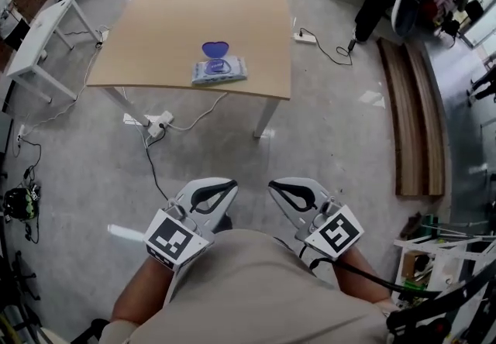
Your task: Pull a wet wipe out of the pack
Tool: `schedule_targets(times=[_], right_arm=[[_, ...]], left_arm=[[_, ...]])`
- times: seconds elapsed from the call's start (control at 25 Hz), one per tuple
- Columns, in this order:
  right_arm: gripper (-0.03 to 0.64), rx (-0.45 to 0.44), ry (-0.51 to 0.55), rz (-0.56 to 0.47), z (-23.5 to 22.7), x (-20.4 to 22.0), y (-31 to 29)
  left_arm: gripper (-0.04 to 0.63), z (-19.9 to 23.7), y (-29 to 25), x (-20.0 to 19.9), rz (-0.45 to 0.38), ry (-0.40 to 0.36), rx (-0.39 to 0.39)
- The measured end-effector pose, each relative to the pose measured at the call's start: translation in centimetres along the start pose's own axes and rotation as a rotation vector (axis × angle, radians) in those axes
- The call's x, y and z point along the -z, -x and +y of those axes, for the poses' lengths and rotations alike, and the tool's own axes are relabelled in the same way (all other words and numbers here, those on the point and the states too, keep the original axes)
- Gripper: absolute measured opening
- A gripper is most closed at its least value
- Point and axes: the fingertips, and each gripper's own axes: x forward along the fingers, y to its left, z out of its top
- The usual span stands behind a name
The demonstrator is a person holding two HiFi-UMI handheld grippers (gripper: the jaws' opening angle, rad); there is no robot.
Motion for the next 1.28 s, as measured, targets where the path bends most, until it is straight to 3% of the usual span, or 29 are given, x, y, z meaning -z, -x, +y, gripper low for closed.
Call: schedule_targets(times=[0.32, 0.68, 1.0, 1.28], right_arm=[[0.002, 0.01, 0.014, 0.029, -4.4, -2.9, -10.5], [0.002, -0.024, 0.03, 0.053, -8.9, -3.7, -18.0], [0.002, -0.098, 0.031, 0.075, -20.5, -5.1, -23.6], [0.002, -0.149, 0.067, 0.141, -30.3, -1.4, -27.8]], left_arm=[[0.003, 11.1, 0.6, -0.6, -0.004, -0.001, 0.022], [0.003, 19.7, -0.1, 0.6, -0.001, 0.075, -0.037], [0.003, 29.1, -6.4, -1.5, 0.036, 0.093, -0.127], [0.003, 35.9, -13.1, -0.5, 0.1, 0.116, -0.195]])
